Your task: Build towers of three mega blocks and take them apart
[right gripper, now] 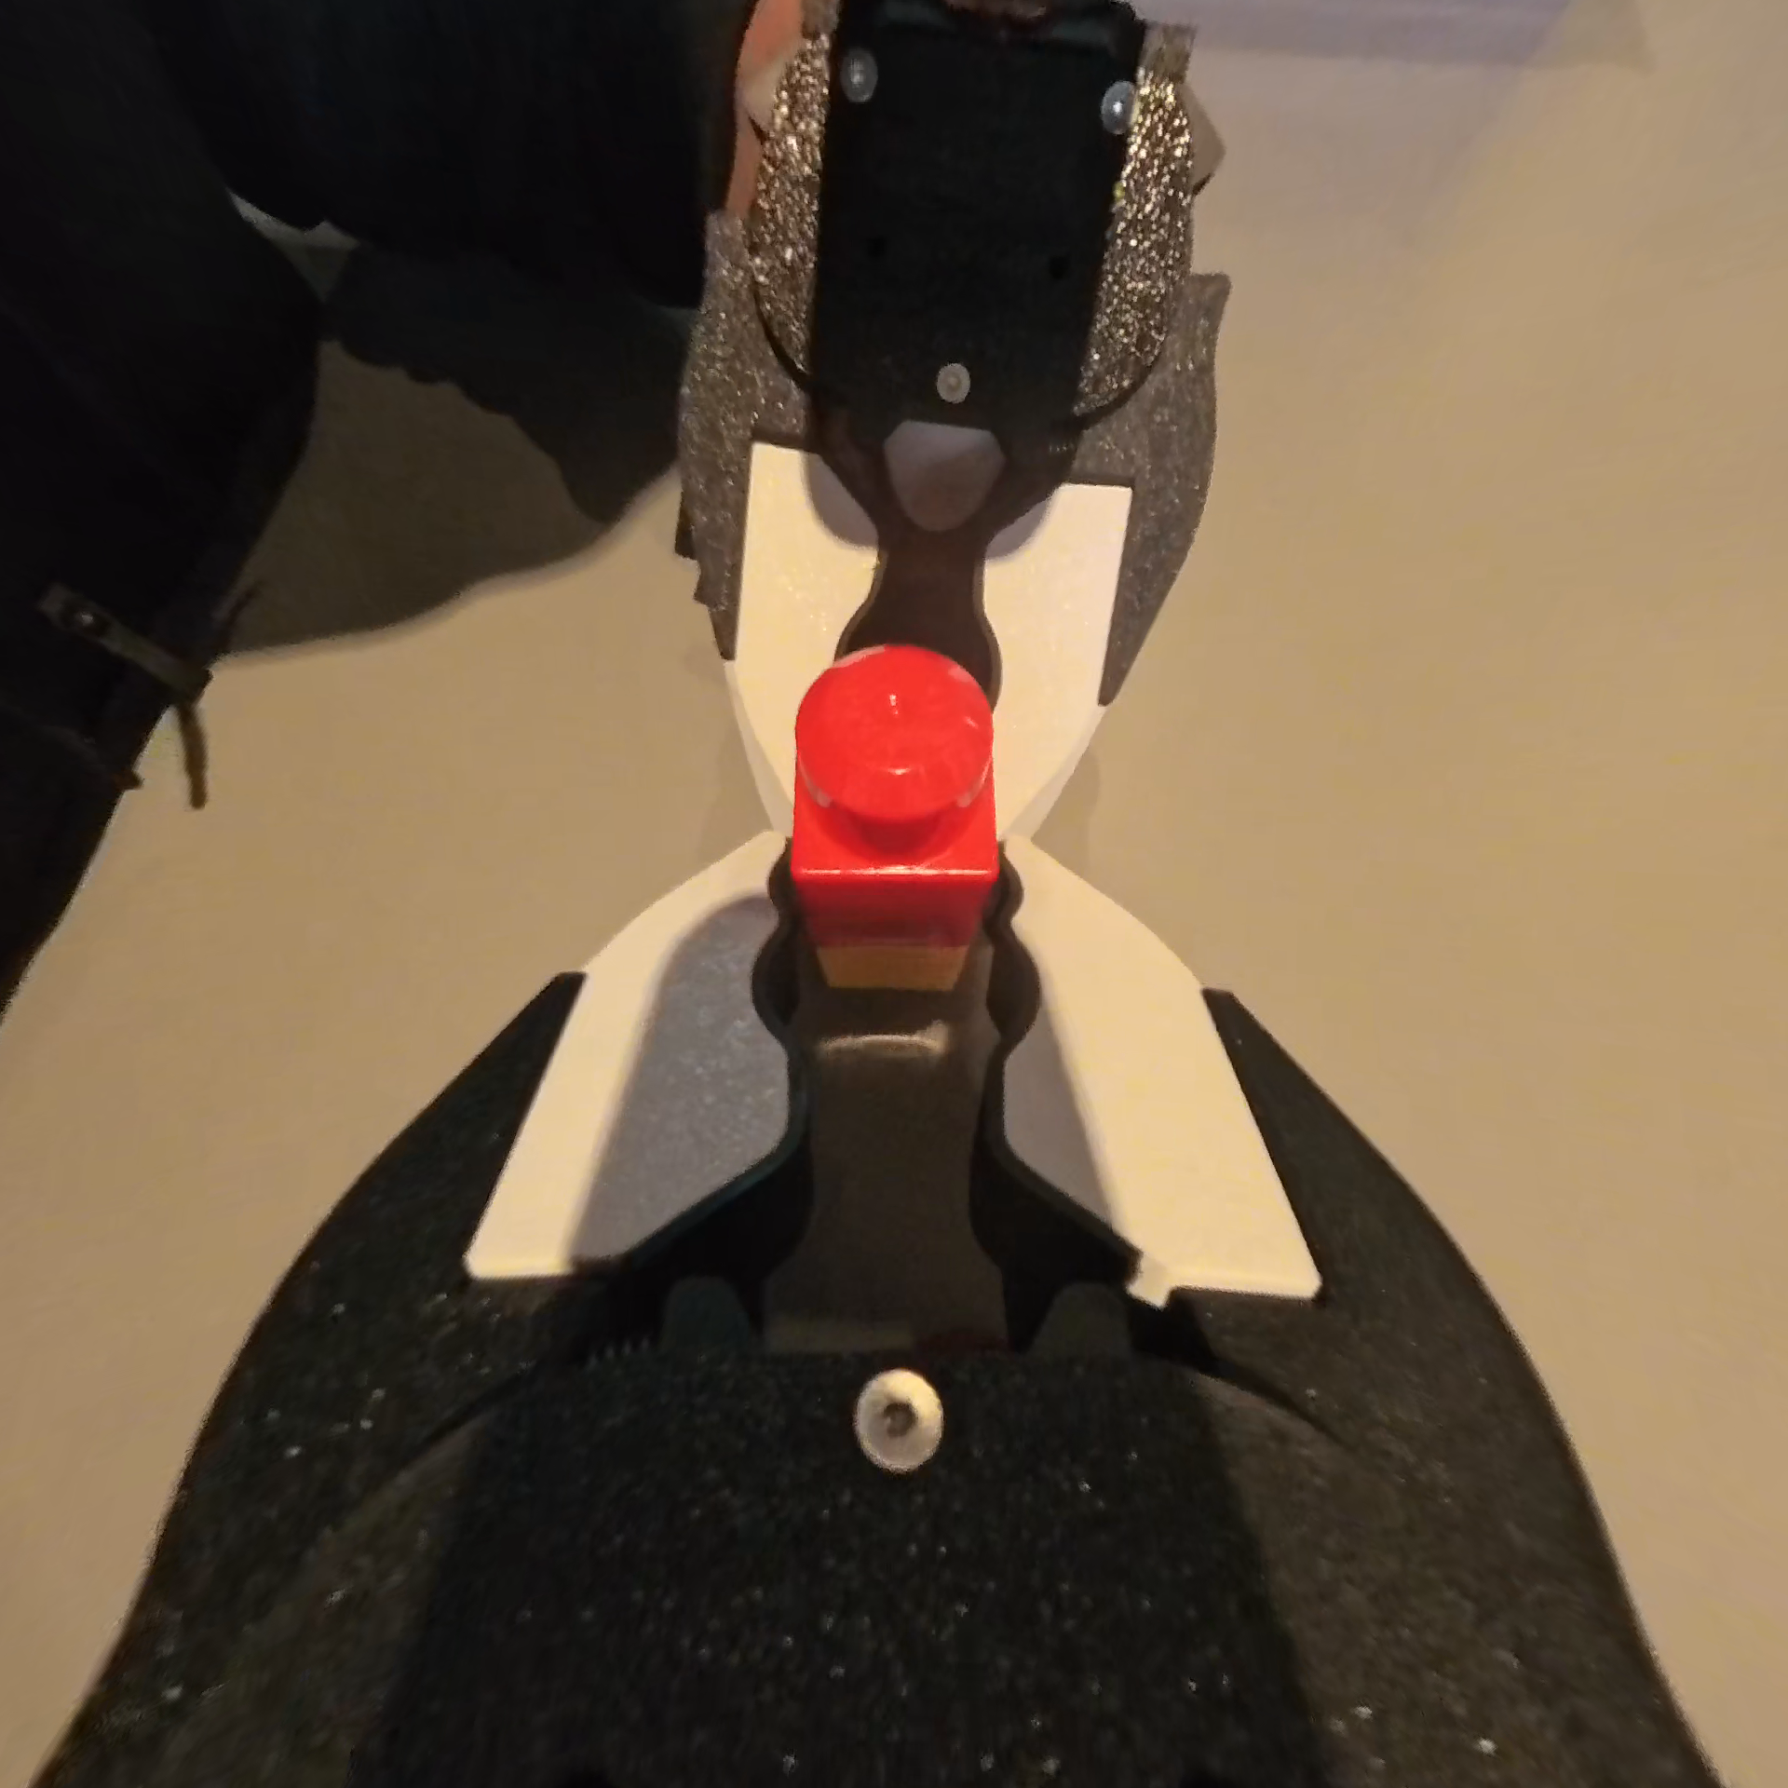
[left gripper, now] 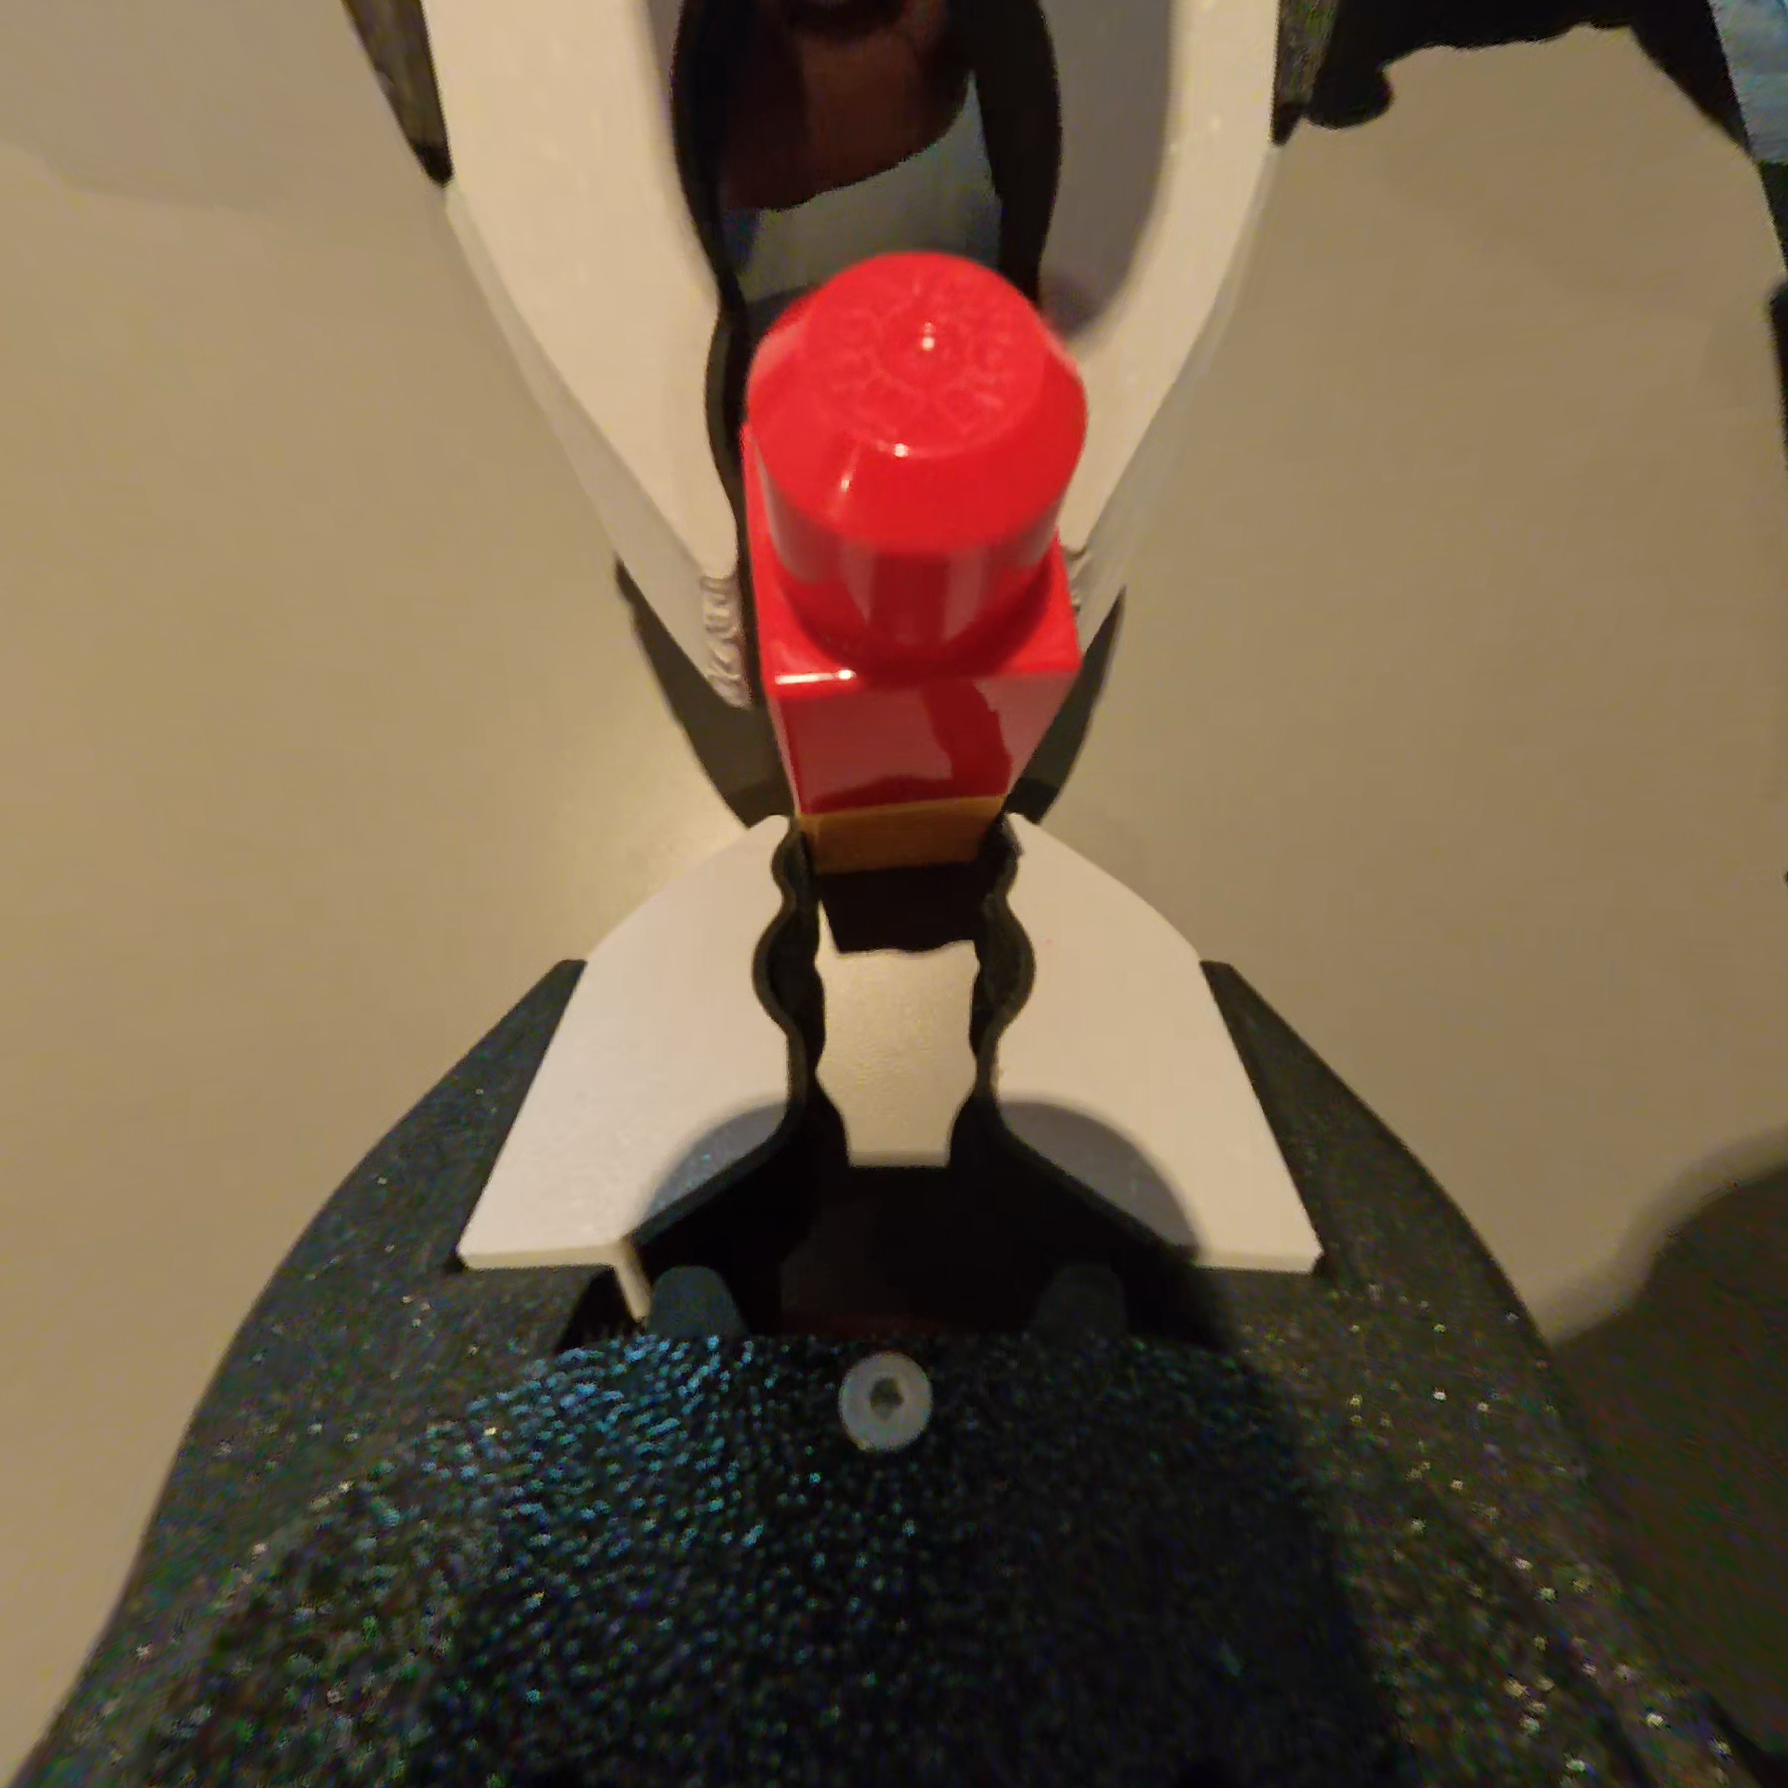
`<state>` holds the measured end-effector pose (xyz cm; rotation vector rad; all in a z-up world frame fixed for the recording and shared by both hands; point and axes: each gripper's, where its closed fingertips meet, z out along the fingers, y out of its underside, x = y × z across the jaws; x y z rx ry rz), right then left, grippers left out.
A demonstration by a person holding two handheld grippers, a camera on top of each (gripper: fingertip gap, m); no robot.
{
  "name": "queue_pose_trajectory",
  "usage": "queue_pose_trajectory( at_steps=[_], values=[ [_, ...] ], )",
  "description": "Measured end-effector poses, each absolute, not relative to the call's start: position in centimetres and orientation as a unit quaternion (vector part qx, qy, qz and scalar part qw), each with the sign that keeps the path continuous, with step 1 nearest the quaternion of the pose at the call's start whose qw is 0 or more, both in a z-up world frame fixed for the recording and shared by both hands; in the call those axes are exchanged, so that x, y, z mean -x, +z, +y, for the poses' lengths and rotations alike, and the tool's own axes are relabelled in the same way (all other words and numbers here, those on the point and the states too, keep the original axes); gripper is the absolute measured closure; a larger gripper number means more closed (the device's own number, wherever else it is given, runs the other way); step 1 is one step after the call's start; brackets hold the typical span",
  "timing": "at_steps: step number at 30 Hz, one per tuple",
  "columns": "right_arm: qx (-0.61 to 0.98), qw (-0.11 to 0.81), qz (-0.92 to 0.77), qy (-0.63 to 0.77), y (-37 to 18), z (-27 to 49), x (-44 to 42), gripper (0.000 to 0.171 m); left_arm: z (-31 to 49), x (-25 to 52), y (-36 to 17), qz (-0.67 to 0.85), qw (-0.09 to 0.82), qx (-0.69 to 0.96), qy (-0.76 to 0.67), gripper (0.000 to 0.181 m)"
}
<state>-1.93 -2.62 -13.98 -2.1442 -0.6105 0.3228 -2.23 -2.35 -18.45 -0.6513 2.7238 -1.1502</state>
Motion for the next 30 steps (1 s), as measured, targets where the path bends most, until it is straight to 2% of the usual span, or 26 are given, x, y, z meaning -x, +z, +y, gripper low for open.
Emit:
queue_pose_trajectory(
  at_steps=[20, 22, 25, 30],
  values=[
    [0.867, 0.435, -0.211, 0.116, -14.8, -2.7, 2.0, 0.133, -2.5, 2.2, -18.5, 0.897, 0.073, 0.212, -0.381, 0.147],
    [0.889, 0.397, -0.210, 0.091, -17.0, -3.2, 1.5, 0.117, -2.4, 2.2, -18.5, 0.896, 0.074, 0.213, -0.382, 0.147],
    [0.899, 0.375, -0.216, 0.074, -18.3, -3.9, 1.6, 0.110, -2.2, 2.2, -18.4, 0.893, 0.070, 0.218, -0.387, 0.145],
    [0.896, 0.385, -0.209, 0.071, -18.1, -4.3, 1.4, 0.108, -1.9, 2.8, -18.1, 0.888, 0.053, 0.219, -0.401, 0.125]
  ],
)
